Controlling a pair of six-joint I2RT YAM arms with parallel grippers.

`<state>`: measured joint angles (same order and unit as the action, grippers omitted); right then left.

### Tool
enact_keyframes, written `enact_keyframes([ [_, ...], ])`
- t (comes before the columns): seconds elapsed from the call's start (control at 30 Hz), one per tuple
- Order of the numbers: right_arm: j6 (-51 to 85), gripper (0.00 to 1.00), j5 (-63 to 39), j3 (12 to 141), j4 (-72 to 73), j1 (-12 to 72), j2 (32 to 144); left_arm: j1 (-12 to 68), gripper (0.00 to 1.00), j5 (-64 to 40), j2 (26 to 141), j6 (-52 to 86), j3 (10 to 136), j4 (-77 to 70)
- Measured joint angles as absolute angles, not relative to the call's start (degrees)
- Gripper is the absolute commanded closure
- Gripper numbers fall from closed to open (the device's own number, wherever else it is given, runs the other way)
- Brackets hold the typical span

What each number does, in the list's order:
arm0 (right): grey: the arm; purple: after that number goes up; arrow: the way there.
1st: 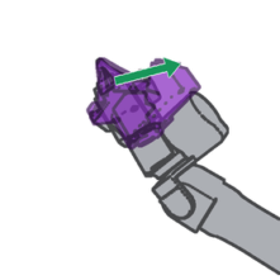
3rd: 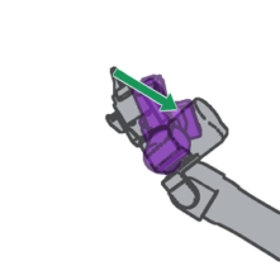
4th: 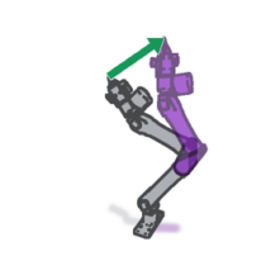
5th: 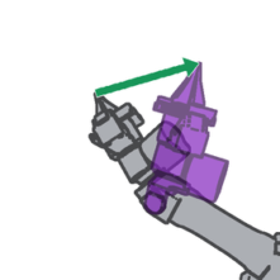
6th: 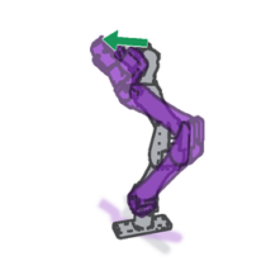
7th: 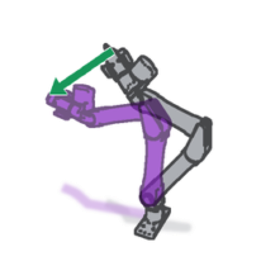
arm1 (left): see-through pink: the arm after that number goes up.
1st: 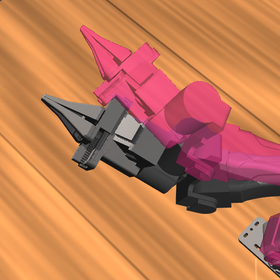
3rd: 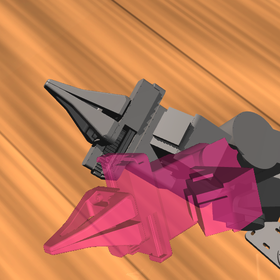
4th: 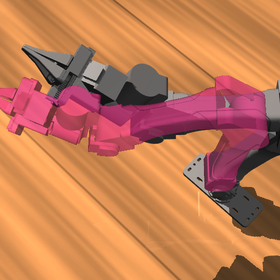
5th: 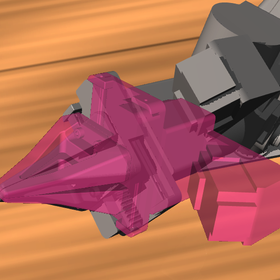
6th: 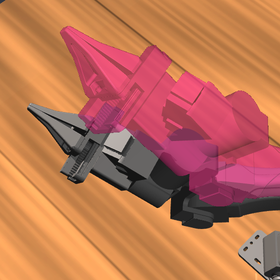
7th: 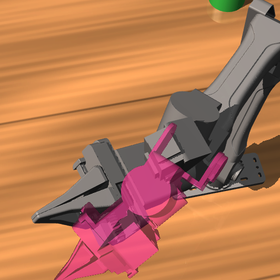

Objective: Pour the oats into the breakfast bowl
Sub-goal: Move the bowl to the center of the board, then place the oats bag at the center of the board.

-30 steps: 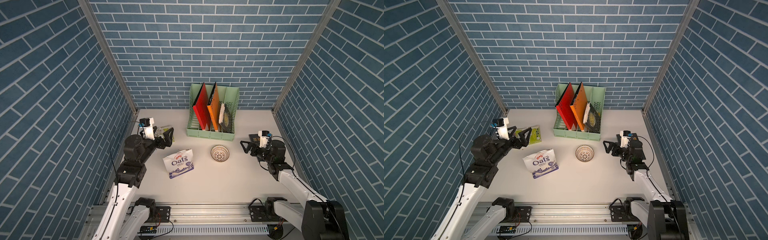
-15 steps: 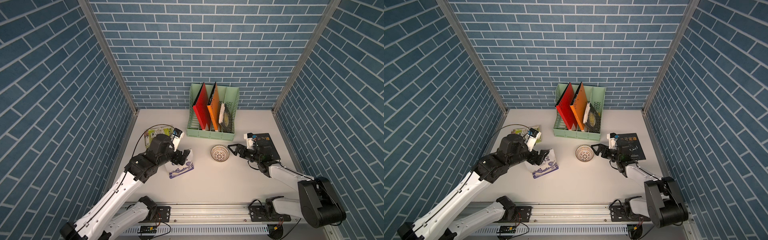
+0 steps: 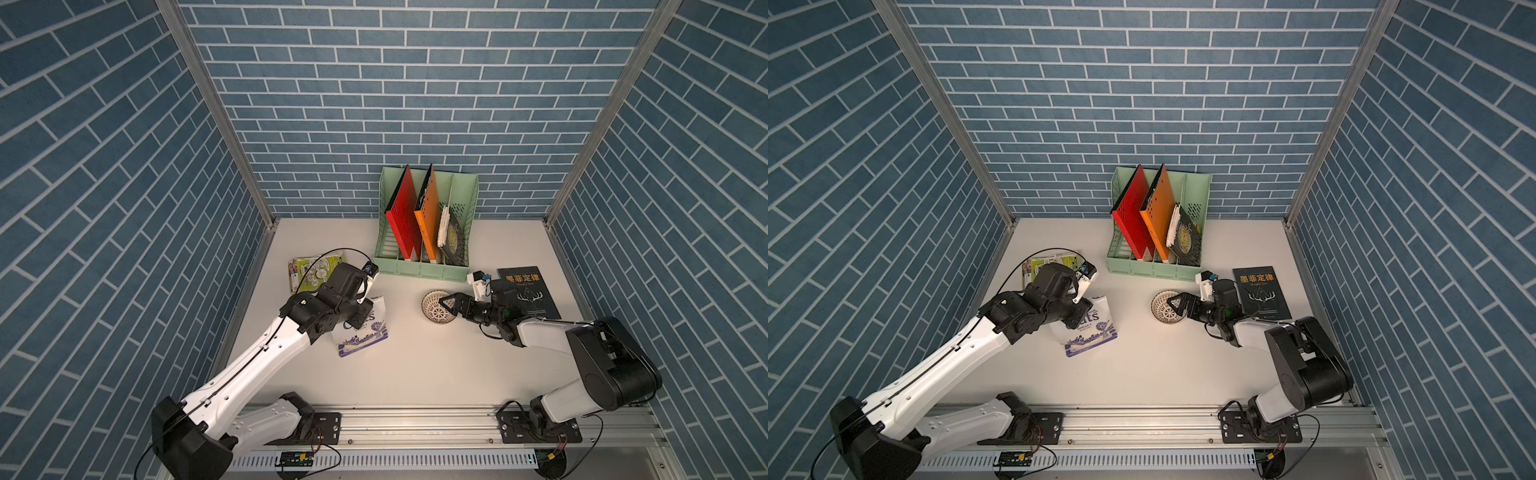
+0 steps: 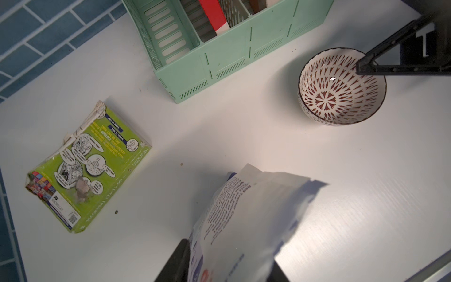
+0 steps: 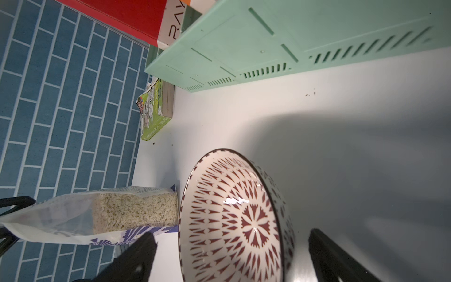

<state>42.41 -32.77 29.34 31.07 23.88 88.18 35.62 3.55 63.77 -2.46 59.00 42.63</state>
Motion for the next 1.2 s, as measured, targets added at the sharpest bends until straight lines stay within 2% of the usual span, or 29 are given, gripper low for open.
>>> enact_keyframes([
  [0.17,44.93,0.00,-32.38,31.79,34.50,27.68,92.33,35.66,0.72,3.38,64.25,-2.28,59.35,42.72],
  [0.3,47.62,0.01,-31.07,35.05,37.54,31.77,96.36,35.66,0.82,3.36,64.40,-1.89,59.79,42.87],
  [0.47,51.37,0.02,-29.67,39.55,42.59,35.53,102.13,35.66,0.89,2.74,64.38,-1.04,59.90,43.05],
  [0.73,52.69,0.01,-27.75,43.33,44.01,36.91,105.36,35.86,1.00,-0.89,63.57,1.96,59.90,44.38],
  [1.2,47.55,0.00,-23.09,42.09,34.54,29.41,97.17,46.00,1.00,-4.84,63.90,12.75,64.55,50.30],
])
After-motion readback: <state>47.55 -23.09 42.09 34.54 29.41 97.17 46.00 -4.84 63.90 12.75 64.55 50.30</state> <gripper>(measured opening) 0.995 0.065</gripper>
